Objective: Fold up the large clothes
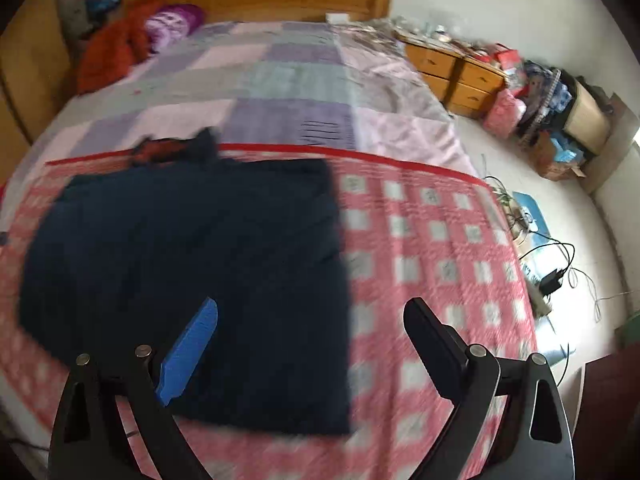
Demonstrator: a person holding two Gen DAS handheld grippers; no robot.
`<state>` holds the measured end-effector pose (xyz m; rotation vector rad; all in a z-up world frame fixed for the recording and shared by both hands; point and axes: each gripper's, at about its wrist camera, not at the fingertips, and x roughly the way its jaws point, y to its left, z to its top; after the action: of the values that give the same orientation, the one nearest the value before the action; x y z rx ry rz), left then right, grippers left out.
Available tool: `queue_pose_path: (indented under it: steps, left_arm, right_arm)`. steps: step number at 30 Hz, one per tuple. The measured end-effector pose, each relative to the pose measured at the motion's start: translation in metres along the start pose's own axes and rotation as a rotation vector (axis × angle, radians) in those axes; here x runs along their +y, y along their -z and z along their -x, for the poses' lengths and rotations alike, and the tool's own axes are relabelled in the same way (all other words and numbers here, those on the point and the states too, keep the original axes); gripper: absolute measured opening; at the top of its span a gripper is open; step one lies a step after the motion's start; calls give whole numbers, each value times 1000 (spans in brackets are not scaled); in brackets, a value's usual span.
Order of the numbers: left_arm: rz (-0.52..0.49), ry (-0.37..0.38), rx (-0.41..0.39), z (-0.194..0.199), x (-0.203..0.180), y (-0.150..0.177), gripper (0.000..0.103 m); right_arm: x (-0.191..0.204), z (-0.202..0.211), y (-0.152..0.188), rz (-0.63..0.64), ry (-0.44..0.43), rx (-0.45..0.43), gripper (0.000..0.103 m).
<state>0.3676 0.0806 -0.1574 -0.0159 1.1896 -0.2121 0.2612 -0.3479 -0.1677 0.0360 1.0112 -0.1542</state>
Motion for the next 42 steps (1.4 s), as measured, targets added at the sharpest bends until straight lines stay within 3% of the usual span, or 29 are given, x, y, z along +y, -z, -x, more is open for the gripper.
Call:
queue_pose_path:
  steps: [2, 5, 6, 7, 9, 13, 19, 22, 28, 42]
  left_arm:
    - [0, 26, 20, 27, -17, 19, 102]
    - [-34, -35, -10, 74, -40, 42, 102]
    - [-48, -48, -24, 88, -46, 48, 102]
    - [-63, -52, -44, 105, -52, 55, 102]
    - [-73, -51, -63, 129, -58, 66, 102]
    - [-101, -48, -64, 163, -72, 88, 102]
    - [-155, -58, -77, 203, -96, 118, 102]
    - [-166, -29, -97, 222, -103, 128, 102]
    - [-168, -41, -104, 238, -111, 137, 102]
    - [-153, -55, -76, 230, -114, 141, 102]
  right_arm:
    - [20, 38, 1, -19, -35, 15, 96]
    - [50, 94, 24, -119, -135, 29, 96]
    - [58, 108, 29, -126, -133, 27, 96]
    - [60, 103, 13, -128, -117, 30, 96]
    - [72, 124, 22, -121, -85, 51, 96]
    - [74, 152, 24, -175, -130, 79, 96]
    - [76, 184, 25, -132, -141, 93, 96]
    - [77, 197, 29, -128, -156, 107, 96]
    - [68, 209, 37, -159, -169, 140, 96]
    - [64, 219, 46, -158, -159, 158, 96]
